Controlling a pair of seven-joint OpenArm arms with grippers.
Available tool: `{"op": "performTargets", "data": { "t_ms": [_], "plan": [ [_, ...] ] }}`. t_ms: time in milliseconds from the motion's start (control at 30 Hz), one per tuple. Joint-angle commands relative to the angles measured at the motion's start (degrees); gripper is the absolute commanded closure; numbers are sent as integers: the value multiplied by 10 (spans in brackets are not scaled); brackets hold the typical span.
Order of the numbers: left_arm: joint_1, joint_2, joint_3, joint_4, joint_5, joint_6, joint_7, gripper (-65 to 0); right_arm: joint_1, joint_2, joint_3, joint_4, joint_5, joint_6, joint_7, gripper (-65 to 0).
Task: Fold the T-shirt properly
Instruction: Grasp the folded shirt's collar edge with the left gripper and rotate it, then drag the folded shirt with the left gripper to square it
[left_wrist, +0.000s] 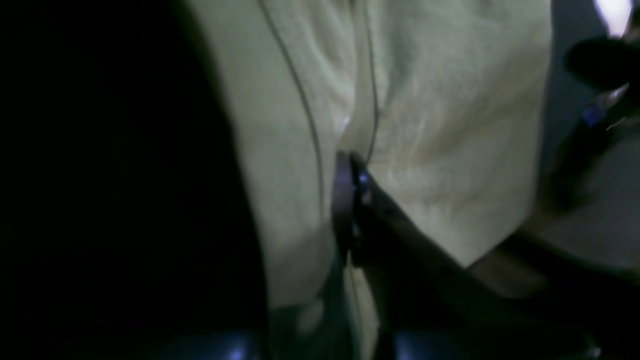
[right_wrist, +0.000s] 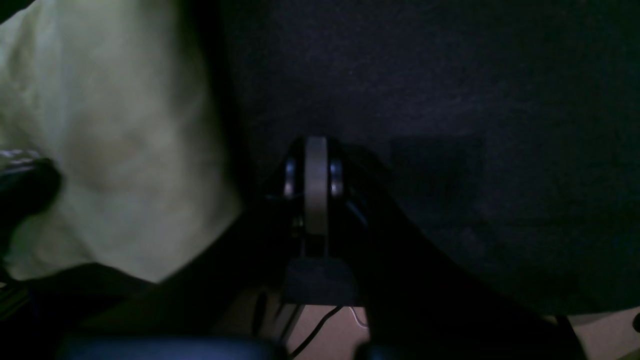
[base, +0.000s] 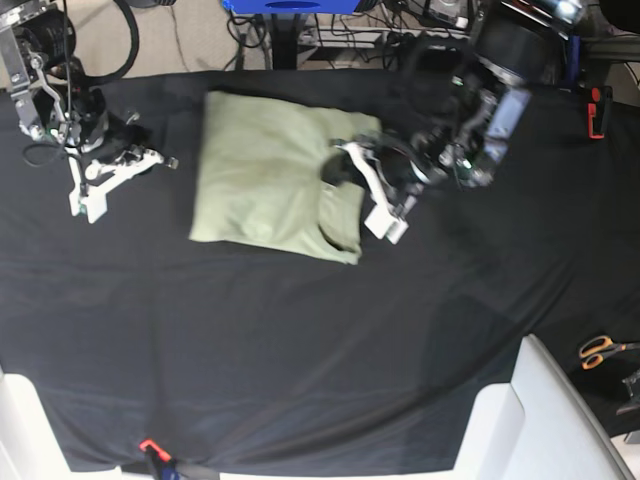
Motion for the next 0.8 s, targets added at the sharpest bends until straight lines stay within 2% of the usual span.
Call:
{"op": "performTargets", "data": {
  "t_ms": [0,67,167,233,333,667,767],
  "plan": [
    [-20,-15,16,16,-7,-3,-8,0,3,7,3,9,4,4,5,0],
    [-50,-45,64,19,-7,-3,6,0,3,7,3,9,4,4,5,0],
    [-107,-72,136,20,-1,-3,32,0,3,7,3,9,4,4,5,0],
    [-143,-80,181,23,34,-3,35,0,4,7,3,9,4,4,5,0],
    [-175,-78,213,16,107,-3,35,0,4,7,3,9,6,4,5,0],
    [-192,15,222,16,434,-6,33,0,4,7,3,9,6,4,5,0],
    [-194,39,222,16,499,-6,30,0,4,7,6,9,6,4,5,0]
  ]
}}
